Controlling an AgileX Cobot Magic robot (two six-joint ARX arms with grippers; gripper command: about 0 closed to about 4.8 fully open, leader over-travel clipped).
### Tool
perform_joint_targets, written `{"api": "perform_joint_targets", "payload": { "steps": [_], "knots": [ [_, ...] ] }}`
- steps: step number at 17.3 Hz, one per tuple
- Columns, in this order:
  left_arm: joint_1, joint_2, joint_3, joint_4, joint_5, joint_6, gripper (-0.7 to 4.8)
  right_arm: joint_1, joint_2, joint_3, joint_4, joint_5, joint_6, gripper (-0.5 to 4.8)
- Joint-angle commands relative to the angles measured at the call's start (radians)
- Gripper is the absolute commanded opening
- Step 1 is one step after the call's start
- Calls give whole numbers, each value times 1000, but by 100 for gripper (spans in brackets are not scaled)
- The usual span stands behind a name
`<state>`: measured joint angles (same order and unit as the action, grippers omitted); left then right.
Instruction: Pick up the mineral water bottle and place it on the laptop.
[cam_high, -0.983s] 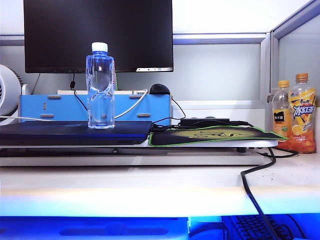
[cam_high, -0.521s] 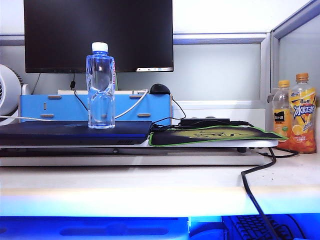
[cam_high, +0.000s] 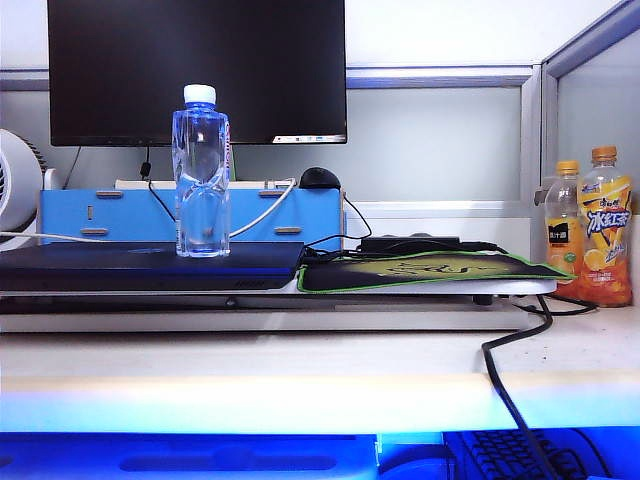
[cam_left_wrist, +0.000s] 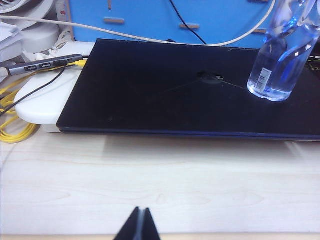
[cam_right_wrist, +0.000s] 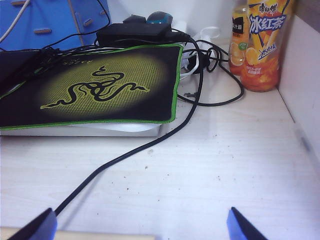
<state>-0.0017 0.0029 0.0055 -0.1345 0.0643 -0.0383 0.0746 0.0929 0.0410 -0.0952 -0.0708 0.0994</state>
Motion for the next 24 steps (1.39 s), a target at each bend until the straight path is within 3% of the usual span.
{"api": "perform_joint_targets", "payload": {
  "steps": [1,5,10,19,20,21,24],
  "knots": [
    [0,-2,2,8,3,1,-2,0,-79,-3,16,1,-17,479],
    [0,-2,2,8,3,1,-2,-2,-88,-6,14,1,-75,479],
    [0,-2,2,8,3,1,-2,-2,-88,-23,-66,146,-134,479],
    [0,-2,2,8,3,1,-2,-2,-88,-36,-77,71,-103,479],
    [0,-2,2,8,3,1,-2,-2,-88,-36,-77,70,-102,473],
    [0,-2,2,8,3,1,-2,-2,-88,-36,-77,70,-86,425],
    [0,-2,2,8,3,1,-2,-2,-88,-36,-77,76,-46,411]
  ]
}}
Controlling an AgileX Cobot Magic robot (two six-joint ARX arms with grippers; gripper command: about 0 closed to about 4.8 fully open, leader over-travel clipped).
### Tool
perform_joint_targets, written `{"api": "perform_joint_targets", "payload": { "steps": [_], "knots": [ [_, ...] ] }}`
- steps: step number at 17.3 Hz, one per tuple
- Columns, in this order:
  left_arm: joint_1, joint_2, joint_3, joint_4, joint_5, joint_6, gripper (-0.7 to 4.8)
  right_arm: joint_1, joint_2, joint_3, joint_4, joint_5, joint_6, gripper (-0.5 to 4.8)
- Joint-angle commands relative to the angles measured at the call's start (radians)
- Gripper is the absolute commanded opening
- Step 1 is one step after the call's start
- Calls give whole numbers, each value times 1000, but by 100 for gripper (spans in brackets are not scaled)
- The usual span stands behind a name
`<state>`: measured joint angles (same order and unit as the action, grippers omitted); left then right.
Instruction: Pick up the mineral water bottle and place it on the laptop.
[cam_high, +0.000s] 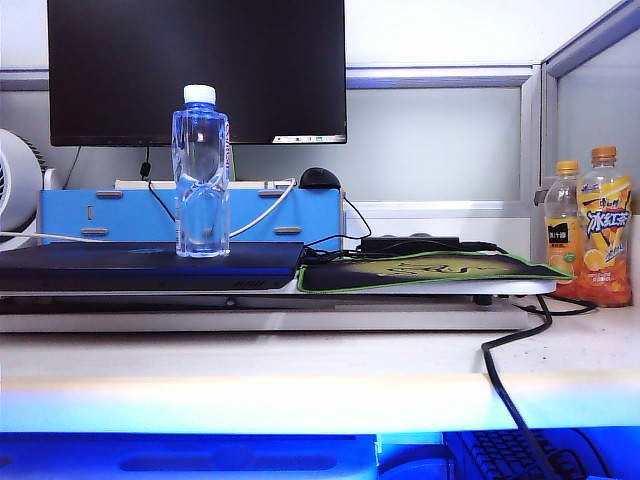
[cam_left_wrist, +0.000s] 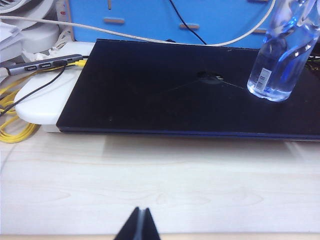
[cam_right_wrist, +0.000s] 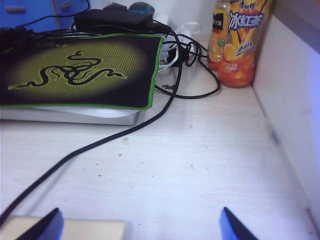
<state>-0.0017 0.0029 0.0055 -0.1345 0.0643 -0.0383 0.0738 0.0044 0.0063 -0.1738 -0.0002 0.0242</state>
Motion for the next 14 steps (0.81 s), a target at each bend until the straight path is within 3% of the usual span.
{"api": "perform_joint_targets", "payload": {
  "steps": [1,3,5,7,14],
  "knots": [
    [0,-2,2,8,3,1,-2,-1,0,-2,2,11,28,386],
    [0,-2,2,8,3,1,-2,-1,0,-2,2,24,19,278],
    [0,-2,2,8,3,1,-2,-1,0,-2,2,21,-2,95],
    [0,-2,2,8,3,1,-2,-1,0,-2,2,21,-6,8],
    [0,-2,2,8,3,1,-2,-1,0,-2,4,24,6,-1]
  ]
}}
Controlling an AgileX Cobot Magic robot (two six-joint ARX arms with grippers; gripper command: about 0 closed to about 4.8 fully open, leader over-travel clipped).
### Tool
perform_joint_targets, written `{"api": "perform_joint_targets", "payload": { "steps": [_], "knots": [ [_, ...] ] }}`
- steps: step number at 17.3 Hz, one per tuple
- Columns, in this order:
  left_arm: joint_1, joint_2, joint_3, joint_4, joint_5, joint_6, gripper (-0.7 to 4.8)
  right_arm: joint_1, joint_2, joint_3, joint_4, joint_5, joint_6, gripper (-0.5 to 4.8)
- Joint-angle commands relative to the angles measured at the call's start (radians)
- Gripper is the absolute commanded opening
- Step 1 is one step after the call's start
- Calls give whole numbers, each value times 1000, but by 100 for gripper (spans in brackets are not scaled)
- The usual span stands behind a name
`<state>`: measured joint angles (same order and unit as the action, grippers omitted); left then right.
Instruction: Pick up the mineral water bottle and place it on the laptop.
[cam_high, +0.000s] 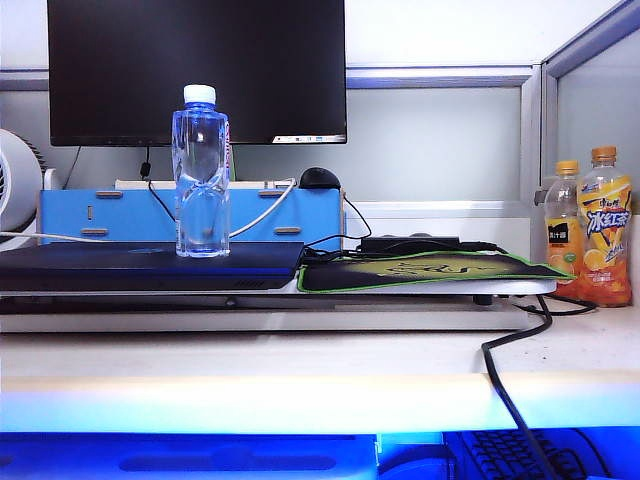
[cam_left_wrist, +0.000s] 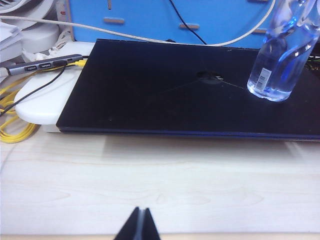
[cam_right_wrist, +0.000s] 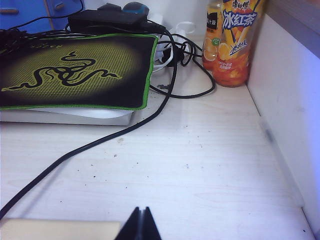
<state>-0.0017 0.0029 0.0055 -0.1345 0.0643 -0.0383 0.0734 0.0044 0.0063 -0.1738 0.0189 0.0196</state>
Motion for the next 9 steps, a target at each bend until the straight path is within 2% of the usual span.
{"api": "perform_joint_targets", "payload": {
  "steps": [1,9],
  "knots": [
    [0,-2,2,8,3,1,-2,0,0,-2,4,4,17,-1],
    [0,-2,2,8,3,1,-2,0,0,-2,5,5,17,0]
  ]
}}
